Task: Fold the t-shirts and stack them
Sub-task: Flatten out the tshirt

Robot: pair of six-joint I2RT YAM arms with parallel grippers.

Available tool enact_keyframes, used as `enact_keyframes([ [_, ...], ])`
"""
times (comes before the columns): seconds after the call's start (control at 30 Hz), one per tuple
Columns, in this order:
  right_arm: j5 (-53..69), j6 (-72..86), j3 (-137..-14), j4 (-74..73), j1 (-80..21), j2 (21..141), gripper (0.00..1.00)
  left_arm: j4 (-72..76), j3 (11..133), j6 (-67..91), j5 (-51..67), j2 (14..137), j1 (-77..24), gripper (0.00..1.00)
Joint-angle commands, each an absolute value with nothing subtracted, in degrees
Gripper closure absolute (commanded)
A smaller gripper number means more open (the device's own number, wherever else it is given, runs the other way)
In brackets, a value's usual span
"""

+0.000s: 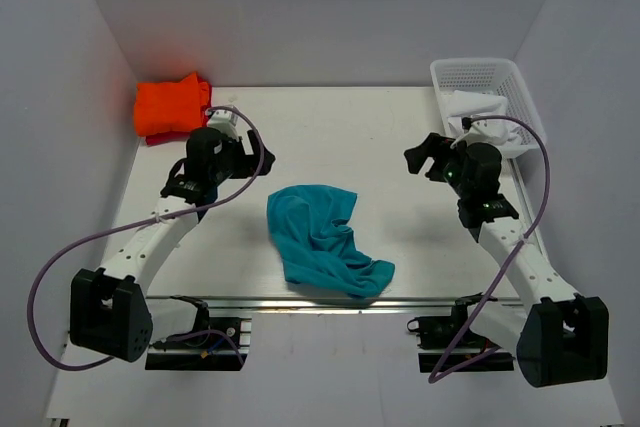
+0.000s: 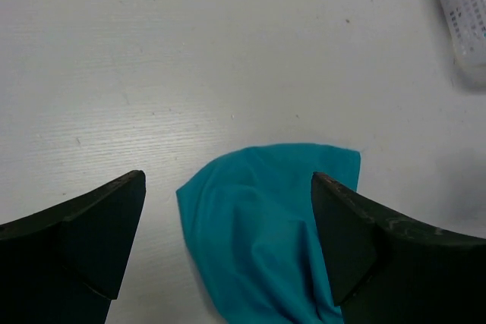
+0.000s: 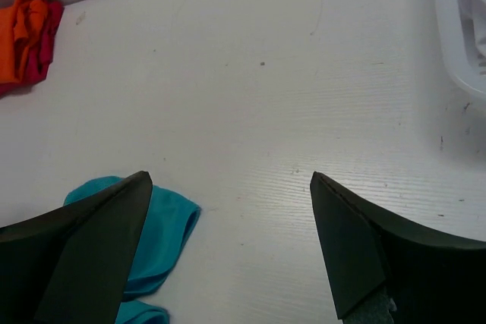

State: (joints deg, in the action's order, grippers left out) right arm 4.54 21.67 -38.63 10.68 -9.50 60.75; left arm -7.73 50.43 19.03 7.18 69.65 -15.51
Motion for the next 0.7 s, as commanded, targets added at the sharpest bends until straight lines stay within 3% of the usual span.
enact_keyframes([
  [0.0,6.76,20.84,-42.53,8.97,-9.67,62.49,0.10,-11.58,50.81,18.98,12.90,69.43,-15.82,0.00],
  [0.27,17.66,15.57,-45.51,7.31,-12.73,69.34,0.10,-19.77,40.00,23.72,16.18,67.42,-16.35,0.00],
  [0.43,14.50,13.10,-47.72,4.66,-18.09,75.66,0.10,-19.78,32.71,27.33,15.56,63.29,-16.35,0.00],
  [0.67,5.91,12.74,-55.63,-2.63,-26.89,89.10,0.10,-14.85,30.41,29.00,21.52,65.03,-16.96,0.12],
])
